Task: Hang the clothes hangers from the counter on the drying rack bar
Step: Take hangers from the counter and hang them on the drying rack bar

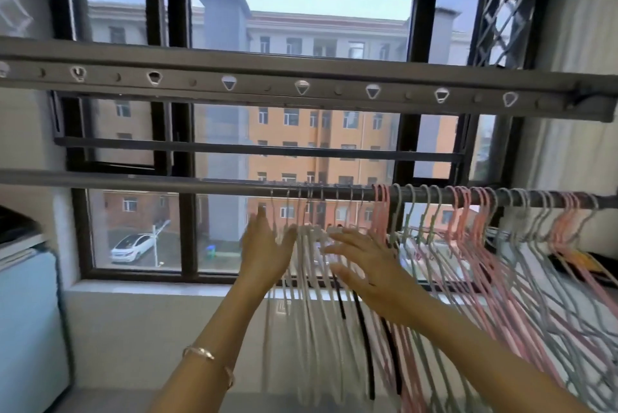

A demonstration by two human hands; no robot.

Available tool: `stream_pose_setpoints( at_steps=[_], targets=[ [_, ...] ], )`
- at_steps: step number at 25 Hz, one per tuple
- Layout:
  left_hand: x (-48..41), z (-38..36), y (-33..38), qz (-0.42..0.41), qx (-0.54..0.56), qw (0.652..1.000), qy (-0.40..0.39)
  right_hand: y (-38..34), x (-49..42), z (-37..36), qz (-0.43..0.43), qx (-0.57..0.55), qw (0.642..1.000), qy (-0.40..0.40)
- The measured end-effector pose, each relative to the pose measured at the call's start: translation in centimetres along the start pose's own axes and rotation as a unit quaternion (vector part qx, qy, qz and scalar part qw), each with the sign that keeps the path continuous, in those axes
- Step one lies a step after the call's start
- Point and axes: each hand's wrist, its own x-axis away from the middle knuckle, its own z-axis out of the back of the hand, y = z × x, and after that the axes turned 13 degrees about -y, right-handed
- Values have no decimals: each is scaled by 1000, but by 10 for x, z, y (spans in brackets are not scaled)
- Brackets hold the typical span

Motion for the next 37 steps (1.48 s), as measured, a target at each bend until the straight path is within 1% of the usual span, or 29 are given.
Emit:
stream_pose_setpoints(
  at_steps=[2, 3, 7, 13, 15, 17, 21, 24, 28, 31, 34, 37],
  targets=[
    [15, -13, 33, -64, -44, 996, 31, 17, 23, 21, -36, -2, 999, 18],
    [21, -24, 51, -91, -64, 993, 25, 27, 37, 34, -54, -6, 998, 32],
    [43, -108, 127, -170, -106, 979, -44, 80, 125, 98, -122, -12, 987, 101],
    [82, -316, 235, -232, -142, 953, -133, 209, 332, 179, -250, -14, 955, 158],
    [101, -393, 275, -245, -136, 943, -182, 251, 411, 198, -298, -18, 937, 180],
    [113, -461, 313, -268, -132, 931, -211, 286, 479, 213, -344, -14, 918, 199],
    [119, -581, 374, -291, -116, 907, -283, 352, 592, 226, -434, -27, 876, 210],
    [110, -675, 389, -291, -117, 885, -344, 401, 658, 226, -485, -34, 846, 218],
    [82, -800, 382, -251, -138, 866, -409, 481, 708, 208, -543, -45, 809, 220],
    [49, -899, 377, -246, -139, 844, -456, 563, 727, 189, -576, -81, 781, 230],
    [12, -996, 377, -263, -144, 812, -500, 647, 736, 168, -616, -111, 739, 250],
    [-12, -1075, 370, -264, -160, 785, -537, 710, 744, 140, -647, -159, 710, 229]
  ],
)
